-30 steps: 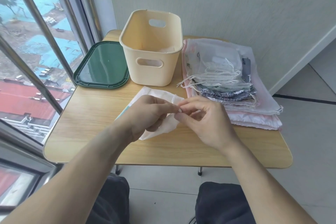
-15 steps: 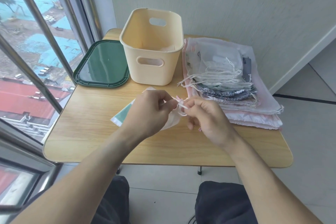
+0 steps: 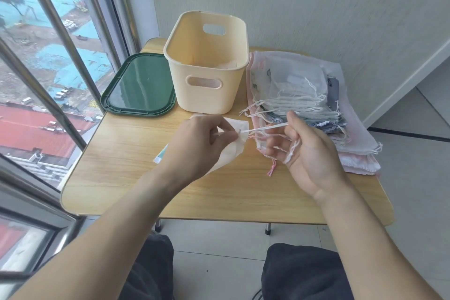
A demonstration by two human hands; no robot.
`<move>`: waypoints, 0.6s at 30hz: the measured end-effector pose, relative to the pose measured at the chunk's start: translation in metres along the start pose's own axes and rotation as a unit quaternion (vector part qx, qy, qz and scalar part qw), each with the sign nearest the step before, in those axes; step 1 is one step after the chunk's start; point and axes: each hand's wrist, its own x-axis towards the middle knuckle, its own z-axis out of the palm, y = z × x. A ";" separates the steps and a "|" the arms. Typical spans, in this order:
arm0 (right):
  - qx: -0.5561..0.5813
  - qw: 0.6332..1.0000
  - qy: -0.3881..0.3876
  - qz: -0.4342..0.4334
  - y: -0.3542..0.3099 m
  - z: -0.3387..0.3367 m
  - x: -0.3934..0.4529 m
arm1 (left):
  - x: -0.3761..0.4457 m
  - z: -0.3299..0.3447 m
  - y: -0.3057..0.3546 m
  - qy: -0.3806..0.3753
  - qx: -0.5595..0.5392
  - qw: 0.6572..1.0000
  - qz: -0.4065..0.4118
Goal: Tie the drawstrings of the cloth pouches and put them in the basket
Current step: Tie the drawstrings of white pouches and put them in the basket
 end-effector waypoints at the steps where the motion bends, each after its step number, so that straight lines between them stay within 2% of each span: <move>1: 0.006 0.999 0.032 0.004 0.001 -0.003 0.002 | 0.000 0.000 0.000 -0.002 0.004 1.000 0.004; 4: 0.034 0.993 0.113 0.007 0.000 -0.010 0.007 | 0.000 0.000 0.000 -0.010 0.015 1.000 0.003; 7: 0.046 0.987 0.155 -0.004 -0.003 -0.017 0.010 | 0.001 -0.002 -0.001 -0.026 0.029 0.999 0.000; 9: 0.003 0.986 0.164 -0.017 -0.004 -0.025 0.011 | 0.001 -0.002 -0.001 -0.032 0.032 0.999 0.002; 11: -0.102 0.980 0.164 -0.041 -0.003 -0.035 0.015 | 0.000 0.000 -0.002 -0.038 0.039 0.998 0.004; 13: -0.235 0.953 0.171 -0.086 -0.001 -0.046 0.019 | -0.001 0.001 -0.003 -0.049 0.054 0.997 0.006; 16: -0.355 0.881 0.227 -0.215 0.000 -0.050 0.017 | -0.002 0.001 -0.006 -0.064 0.075 0.995 0.012; 18: -0.396 0.837 0.194 -0.324 -0.002 -0.043 0.012 | -0.002 0.001 -0.007 -0.069 0.085 0.994 0.020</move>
